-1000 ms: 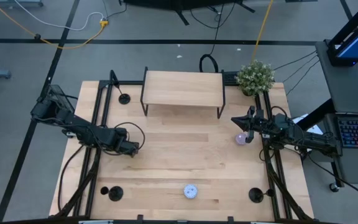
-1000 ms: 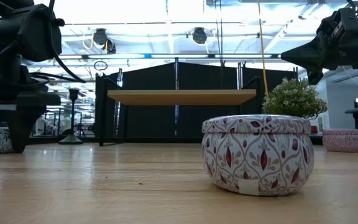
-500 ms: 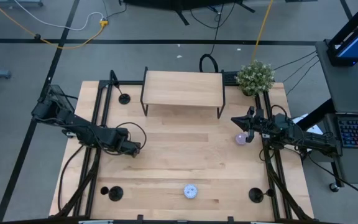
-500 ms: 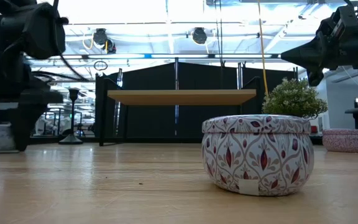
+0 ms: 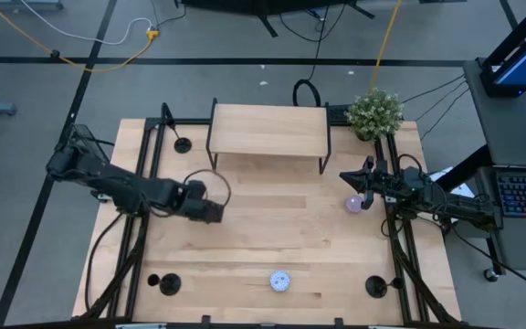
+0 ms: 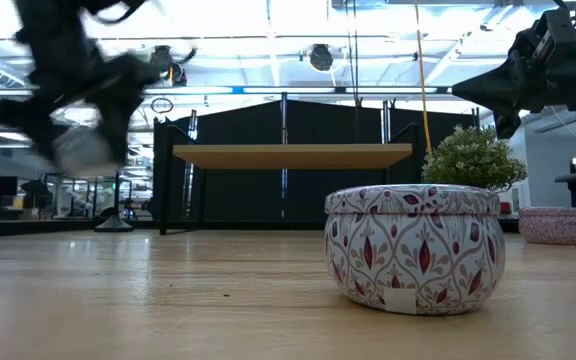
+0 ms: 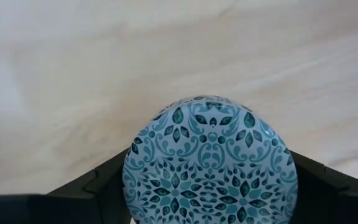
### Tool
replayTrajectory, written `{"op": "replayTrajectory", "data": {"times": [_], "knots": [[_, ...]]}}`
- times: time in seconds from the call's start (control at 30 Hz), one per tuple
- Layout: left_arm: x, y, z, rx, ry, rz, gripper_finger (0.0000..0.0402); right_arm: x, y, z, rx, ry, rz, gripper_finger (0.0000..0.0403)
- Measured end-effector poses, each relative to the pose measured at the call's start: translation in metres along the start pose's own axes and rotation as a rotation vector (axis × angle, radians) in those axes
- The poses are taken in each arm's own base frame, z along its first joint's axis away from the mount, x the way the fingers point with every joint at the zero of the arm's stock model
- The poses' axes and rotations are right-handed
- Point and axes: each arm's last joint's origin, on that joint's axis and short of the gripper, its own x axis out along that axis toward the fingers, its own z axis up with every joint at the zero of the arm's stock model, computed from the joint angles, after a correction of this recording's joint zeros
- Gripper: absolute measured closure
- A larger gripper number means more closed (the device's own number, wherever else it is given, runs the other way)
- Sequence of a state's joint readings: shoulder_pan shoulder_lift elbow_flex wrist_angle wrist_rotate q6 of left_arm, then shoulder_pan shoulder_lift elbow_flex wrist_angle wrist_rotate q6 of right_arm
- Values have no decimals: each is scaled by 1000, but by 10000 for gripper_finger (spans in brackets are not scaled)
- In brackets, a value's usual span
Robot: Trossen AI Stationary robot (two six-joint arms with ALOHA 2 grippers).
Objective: Pick & Place candle stick holders
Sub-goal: Put the left blue scented candle on the shelf
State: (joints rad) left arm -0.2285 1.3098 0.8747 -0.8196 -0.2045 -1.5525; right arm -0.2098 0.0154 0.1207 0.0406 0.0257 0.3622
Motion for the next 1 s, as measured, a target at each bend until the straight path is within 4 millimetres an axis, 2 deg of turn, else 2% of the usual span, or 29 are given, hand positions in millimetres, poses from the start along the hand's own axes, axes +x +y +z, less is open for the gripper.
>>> {"op": "replayTrajectory", "data": {"times": [0.13,0.23,0.4,0.53,0.67,0.8,1.0], "knots": [[-34,-30,30,57,-128,-122,104,0,0,0,0,0,0,403],[-64,-44,60,93,-231,-165,105,0,0,0,0,0,0,403],[-110,-49,119,142,-469,-157,105,0,0,0,0,0,0,403],[-131,-50,167,177,-615,-92,105,0,0,0,0,0,0,403],[-129,-59,214,228,-650,-11,105,0,0,0,0,1,0,403],[-109,-67,256,265,-587,35,105,0,0,0,0,3,-1,403],[-77,-62,294,258,-399,174,105,0,0,-1,0,7,-2,403]]}}
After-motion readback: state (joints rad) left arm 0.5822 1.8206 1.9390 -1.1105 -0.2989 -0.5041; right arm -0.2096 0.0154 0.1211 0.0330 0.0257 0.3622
